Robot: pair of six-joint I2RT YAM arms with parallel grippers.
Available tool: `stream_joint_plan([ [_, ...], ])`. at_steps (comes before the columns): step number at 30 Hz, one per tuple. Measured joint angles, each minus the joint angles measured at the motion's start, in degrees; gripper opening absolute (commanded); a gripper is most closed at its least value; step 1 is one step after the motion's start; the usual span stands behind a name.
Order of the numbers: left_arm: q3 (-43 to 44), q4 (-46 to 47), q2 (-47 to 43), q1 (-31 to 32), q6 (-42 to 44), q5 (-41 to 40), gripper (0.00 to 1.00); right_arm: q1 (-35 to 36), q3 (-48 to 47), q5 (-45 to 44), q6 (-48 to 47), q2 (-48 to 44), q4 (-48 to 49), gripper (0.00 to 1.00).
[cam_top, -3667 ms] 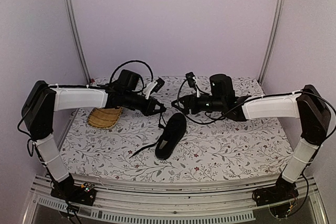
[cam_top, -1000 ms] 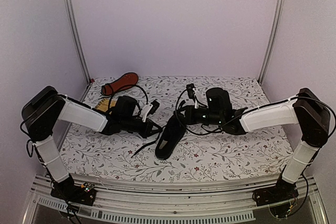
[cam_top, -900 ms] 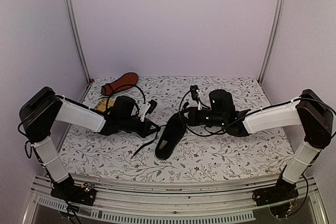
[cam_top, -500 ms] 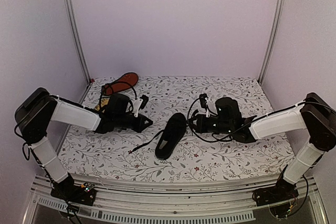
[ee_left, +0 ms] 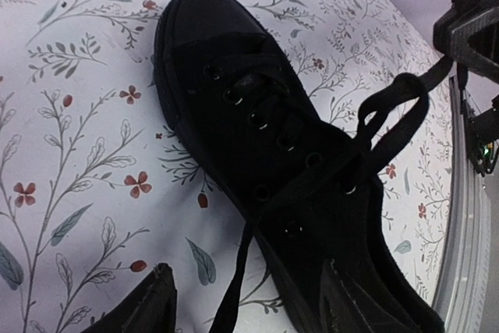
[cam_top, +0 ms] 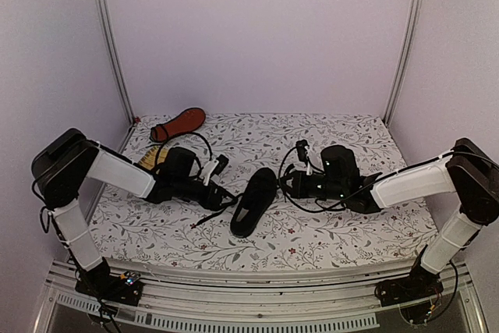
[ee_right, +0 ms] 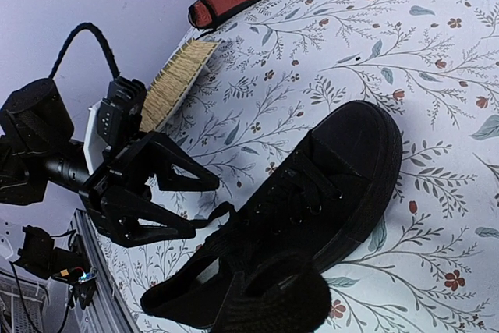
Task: Tie the shoes
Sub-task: Adjust the shoe at the center of the board, then pick up the half-tied shoelace from the center of the board.
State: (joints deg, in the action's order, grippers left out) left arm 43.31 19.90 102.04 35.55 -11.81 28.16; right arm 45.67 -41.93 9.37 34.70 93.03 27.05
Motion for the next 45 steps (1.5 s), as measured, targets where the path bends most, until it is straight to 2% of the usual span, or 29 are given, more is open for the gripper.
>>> stream_joint_plan([
  [2,1.14,-0.48,1.68,-0.04,0.68,1.09,0.62,0.0,0.0,0.28,0.0,0.0,0.22,0.02],
  [5,3.02,-0.96,4.39,-0.07,1.22,2.19,0.54,0.0,0.0,0.42,0.0,0.0,0.48,0.02],
  [9,4.7,-1.4,6.71,-0.11,1.31,2.97,0.34,0.0,0.0,0.42,0.0,0.0,0.5,0.02],
  [14,5.44,-0.61,8.02,-0.09,1.07,5.77,0.01,0.0,0.02,0.39,0.0,0.0,0.52,0.02],
  [20,3.37,3.82,9.01,1.51,-2.69,8.63,0.0,-0.37,0.52,0.37,-0.02,-0.72,0.42,0.02],
  [24,-0.87,9.46,8.76,5.4,-7.76,9.01,0.0,-1.53,1.09,0.31,-0.24,-2.47,0.28,0.02],
  [30,-5.88,12.92,5.22,10.19,-14.47,5.95,0.0,-2.58,1.31,0.15,-1.55,-4.28,-0.68,0.02],
  [38,-8.61,11.3,-6.8,3.74,-16.72,-5.22,0.0,-2.62,3.65,-0.11,-2.67,-5.88,-2.49,0.02],
  [45,-6.58,6.82,-8.26,-3.06,-16.06,-10.47,0.0,-2.62,4.9,-0.04,-3.74,-6.36,-3.61,0.02],
])
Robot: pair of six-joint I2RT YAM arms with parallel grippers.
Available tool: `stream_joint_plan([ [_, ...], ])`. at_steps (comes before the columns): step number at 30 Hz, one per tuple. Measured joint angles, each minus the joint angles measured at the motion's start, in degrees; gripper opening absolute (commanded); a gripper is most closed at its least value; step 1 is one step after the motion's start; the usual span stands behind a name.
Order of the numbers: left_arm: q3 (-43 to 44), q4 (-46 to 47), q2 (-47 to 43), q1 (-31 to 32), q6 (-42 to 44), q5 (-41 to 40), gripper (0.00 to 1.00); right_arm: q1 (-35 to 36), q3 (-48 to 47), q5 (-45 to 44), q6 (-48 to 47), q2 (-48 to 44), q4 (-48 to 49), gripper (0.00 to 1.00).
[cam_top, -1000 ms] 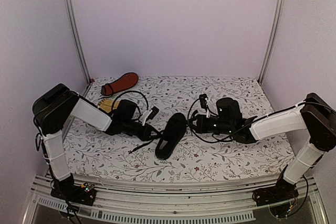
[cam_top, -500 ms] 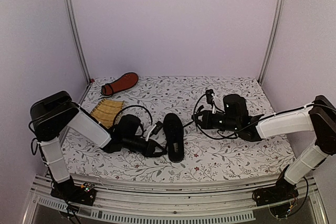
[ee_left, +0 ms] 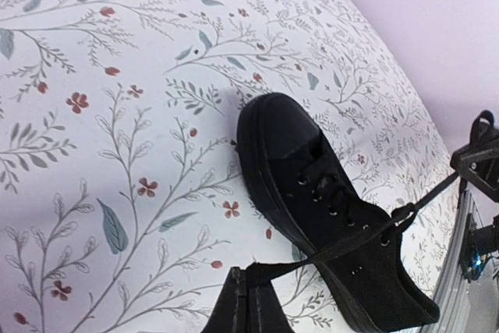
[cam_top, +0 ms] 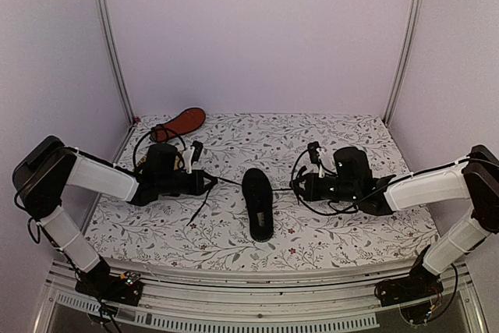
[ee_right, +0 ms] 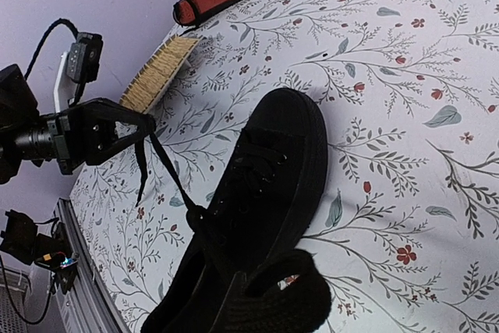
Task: Tie the shoes
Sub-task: Pick up the half-tied shoelace from the center of the board, then place the half-tied shoelace at the center of the board.
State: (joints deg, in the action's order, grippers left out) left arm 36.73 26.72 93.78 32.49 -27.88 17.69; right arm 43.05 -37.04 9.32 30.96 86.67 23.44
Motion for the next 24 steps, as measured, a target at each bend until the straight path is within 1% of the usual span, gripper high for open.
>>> stream_joint_plan([
  [4,3.8,-2.21,0.5,-1.6,0.46,-0.11,0.0,0.61,-0.02,0.81,-1.99,-0.87,-0.04,0.02],
  [7,7.1,-2.75,1.57,-1.64,1.2,0.96,0.0,2.43,-0.2,1.62,-4.22,-0.92,-0.15,0.02],
  [9,8.7,-3.19,2.34,-1.64,1.73,1.6,0.0,4.85,-1.31,2.01,-6.01,-0.37,-0.68,0.02],
  [13,11.52,-5.27,4.09,-1.64,2.95,3.43,0.0,11.34,-8.28,3.17,-9.14,4.66,-1.25,0.03],
  [16,13.57,-6.58,5.33,-1.64,3.82,5.03,0.0,15.43,-15.26,3.58,-10.71,10.71,-1.53,0.08],
  [17,14.19,-6.88,5.7,-1.64,4.11,5.51,0.0,16.55,-17.59,3.76,-11.08,12.87,-1.86,0.12],
  [18,14.67,-7.15,6.01,-1.64,4.31,5.88,0.0,17.64,-20.46,4.0,-11.65,15.47,-2.21,0.21],
  [20,15.82,-7.8,6.64,-1.66,4.76,6.78,0.0,19.41,-25.75,4.33,-12.52,20.37,-3.13,0.43],
  [21,16.2,-7.91,6.86,-1.66,4.98,7.1,0.0,19.98,-27.43,4.37,-12.7,21.97,-3.72,0.5],
  [22,16.63,-8.17,7.08,-1.66,5.27,7.5,0.0,20.81,-29.79,4.39,-14.1,23.69,-5.33,0.55],
  [24,17.4,-8.41,7.41,-1.66,5.75,8.04,0.0,21.84,-32.87,3.78,-15.65,25.44,-8.02,0.62],
])
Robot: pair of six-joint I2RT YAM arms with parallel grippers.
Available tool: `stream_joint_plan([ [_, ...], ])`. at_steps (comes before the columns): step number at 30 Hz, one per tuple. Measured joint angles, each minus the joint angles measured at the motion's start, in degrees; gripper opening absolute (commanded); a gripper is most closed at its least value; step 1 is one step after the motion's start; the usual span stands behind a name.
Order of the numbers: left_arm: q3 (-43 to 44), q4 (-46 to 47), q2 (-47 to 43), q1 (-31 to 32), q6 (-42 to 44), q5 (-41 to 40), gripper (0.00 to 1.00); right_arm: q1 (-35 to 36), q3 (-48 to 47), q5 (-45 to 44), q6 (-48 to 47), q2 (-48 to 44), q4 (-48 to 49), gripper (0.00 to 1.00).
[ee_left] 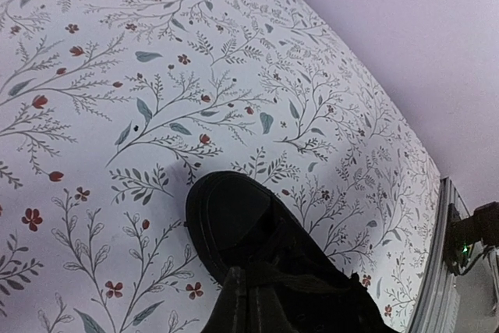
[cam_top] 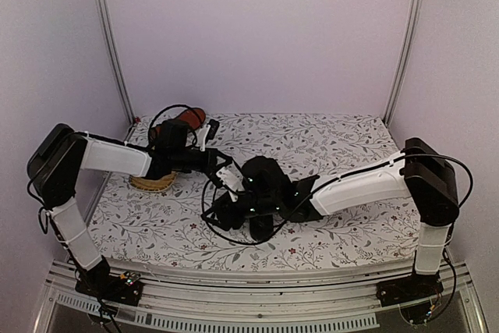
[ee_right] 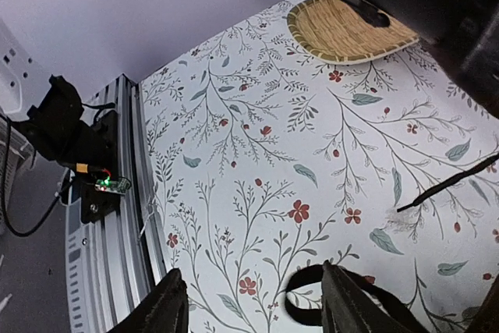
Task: Tie the shoes
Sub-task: Place the half-tied shoelace at the center of the board, then pass from the left arm to the right
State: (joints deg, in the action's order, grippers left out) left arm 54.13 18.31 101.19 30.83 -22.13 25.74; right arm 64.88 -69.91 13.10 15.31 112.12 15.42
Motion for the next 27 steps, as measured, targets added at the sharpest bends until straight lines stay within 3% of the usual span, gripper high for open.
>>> stream_joint_plan([
  [3,0.94,-0.26,0.2,0.0,0.81,0.92,0.0,0.87,-1.73,-1.09,-3.1,-0.37,-2.86,0.71],
  [5,1.66,-0.31,0.35,0.0,1.38,1.38,0.0,1.18,-1.4,-1.55,-5.68,-1.95,-5.05,0.83],
  [8,2.47,-0.31,0.81,0.02,2.08,2.29,0.0,0.96,0.48,-1.97,-9.11,-6.08,-8.48,0.86],
  [12,2.73,-0.26,0.98,0.28,3.48,3.87,0.0,-1.38,6.08,-1.73,-10.99,-14.38,-10.32,0.84],
  [16,3.28,-0.17,0.98,1.01,5.25,5.4,0.0,-9.03,8.81,-1.29,-8.46,-18.43,-10.03,0.76],
  [21,4.92,-0.22,1.05,2.64,7.15,6.75,0.0,-16.65,7.19,-0.9,-4.52,-14.8,-9.88,0.71],
  [27,7.58,-0.35,2.01,3.76,8.44,7.21,0.0,-17.46,-0.02,0.46,-3.5,-6.99,-10.56,0.6],
])
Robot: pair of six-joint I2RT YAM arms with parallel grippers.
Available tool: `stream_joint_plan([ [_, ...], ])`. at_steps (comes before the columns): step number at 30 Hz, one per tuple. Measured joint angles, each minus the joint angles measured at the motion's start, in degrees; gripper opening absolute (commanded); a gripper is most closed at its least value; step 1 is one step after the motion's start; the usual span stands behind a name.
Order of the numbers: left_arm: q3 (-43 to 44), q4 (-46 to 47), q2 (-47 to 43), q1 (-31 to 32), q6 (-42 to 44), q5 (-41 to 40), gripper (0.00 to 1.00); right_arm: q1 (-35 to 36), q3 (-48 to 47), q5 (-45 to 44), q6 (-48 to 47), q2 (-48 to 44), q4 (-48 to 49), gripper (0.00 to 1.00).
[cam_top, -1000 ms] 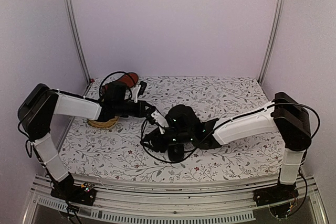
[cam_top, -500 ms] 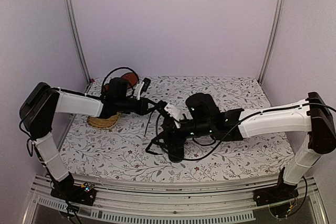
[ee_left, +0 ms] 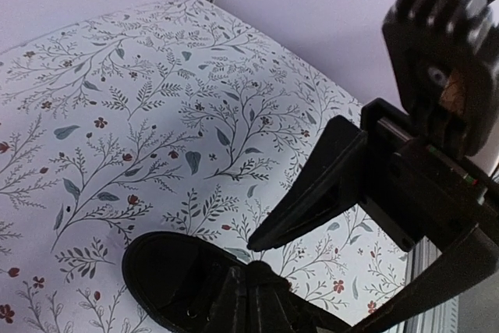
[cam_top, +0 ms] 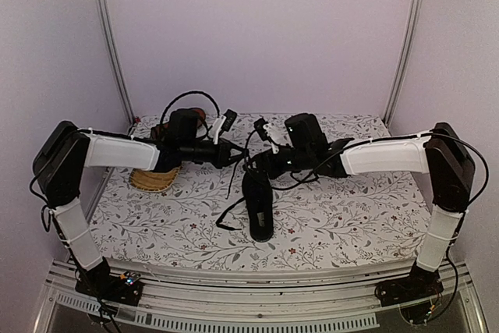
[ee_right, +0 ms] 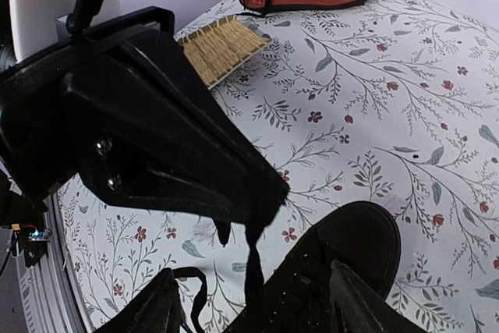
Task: Tie the shoes
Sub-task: Pass from the left arm to the right
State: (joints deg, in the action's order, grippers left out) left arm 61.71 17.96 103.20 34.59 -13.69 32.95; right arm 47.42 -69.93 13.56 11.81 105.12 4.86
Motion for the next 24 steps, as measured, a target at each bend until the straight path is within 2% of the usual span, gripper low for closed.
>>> stream_joint_plan([
  [2,0.28,-0.2,0.28,0.13,0.22,0.07,0.0,0.15,-2.27,0.5,-0.15,1.44,0.11,0.5],
  [6,0.42,-0.74,0.76,0.44,0.44,0.15,0.0,0.2,-4.2,0.94,-0.61,2.73,0.61,0.1],
  [7,0.44,-0.83,0.85,0.5,0.46,0.28,0.04,0.2,-4.28,0.68,-0.55,2.86,0.52,0.04],
  [9,0.44,-1.18,0.9,0.5,0.7,0.24,0.38,-0.11,-4.26,0.55,-0.35,3.1,0.17,0.02],
  [10,0.44,-1.2,0.96,0.46,0.98,0.0,0.52,-0.33,-4.26,0.5,-0.04,3.15,0.07,0.02],
  [11,0.44,-1.57,1.05,0.33,0.96,-1.33,0.6,-0.37,-4.17,0.48,0.2,3.15,-0.15,0.02],
  [13,0.13,-2.29,1.09,-0.31,1.05,-3.32,0.64,-0.28,-3.58,0.28,0.83,3.06,0.22,0.02],
  [18,-5.49,-0.68,0.48,0.72,1.16,-5.14,0.64,-0.07,-0.81,-0.48,3.02,3.02,1.73,0.02],
  [24,-13.81,2.71,-0.66,6.32,0.98,-3.34,0.67,0.07,2.38,-3.52,5.7,2.38,3.43,0.02],
])
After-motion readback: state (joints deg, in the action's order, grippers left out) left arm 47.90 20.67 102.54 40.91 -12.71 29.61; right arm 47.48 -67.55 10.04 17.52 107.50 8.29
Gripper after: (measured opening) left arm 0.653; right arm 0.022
